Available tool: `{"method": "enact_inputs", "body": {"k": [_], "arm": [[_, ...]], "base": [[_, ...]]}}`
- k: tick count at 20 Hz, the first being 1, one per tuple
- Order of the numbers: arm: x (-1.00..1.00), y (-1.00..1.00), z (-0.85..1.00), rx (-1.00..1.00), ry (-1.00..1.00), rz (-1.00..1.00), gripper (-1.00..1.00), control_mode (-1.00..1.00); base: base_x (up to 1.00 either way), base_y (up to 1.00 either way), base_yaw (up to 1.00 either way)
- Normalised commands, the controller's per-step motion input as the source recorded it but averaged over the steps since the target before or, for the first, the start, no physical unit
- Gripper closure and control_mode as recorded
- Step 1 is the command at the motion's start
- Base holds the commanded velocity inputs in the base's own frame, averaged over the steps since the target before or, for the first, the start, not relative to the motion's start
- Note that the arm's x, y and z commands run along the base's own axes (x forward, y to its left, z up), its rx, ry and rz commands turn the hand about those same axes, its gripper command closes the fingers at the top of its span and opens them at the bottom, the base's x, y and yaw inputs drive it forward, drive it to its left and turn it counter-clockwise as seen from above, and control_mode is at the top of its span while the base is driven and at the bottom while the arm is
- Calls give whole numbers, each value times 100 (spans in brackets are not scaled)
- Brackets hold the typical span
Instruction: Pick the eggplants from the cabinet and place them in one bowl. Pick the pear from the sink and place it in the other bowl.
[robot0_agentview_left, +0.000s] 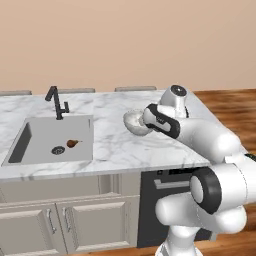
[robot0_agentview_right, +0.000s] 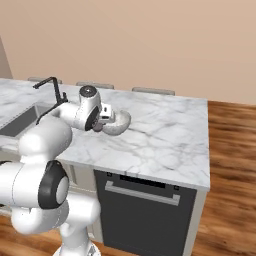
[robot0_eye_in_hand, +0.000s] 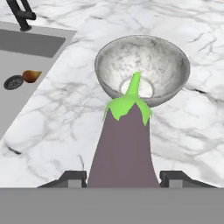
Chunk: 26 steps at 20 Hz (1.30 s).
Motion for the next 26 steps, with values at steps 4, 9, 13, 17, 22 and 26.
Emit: {"method": "enact_inputs", "body": {"k": [4,9,13,17,22,26], "arm": [[64,0,0,-1,0,4,100,-100],[70,0,0,0,0,3,100,-100],[57,0,-1,-2,0,3,100,-100],[51,0,-17,-2,0,5,100,-100],[26,0,-34,-5,0,10,100,-100],[18,0,-41,-10,0,13,100,-100]], "base": [[0,0,0],[0,0,0],[0,0,0],[0,0,0],[0,0,0],[0,0,0]]}}
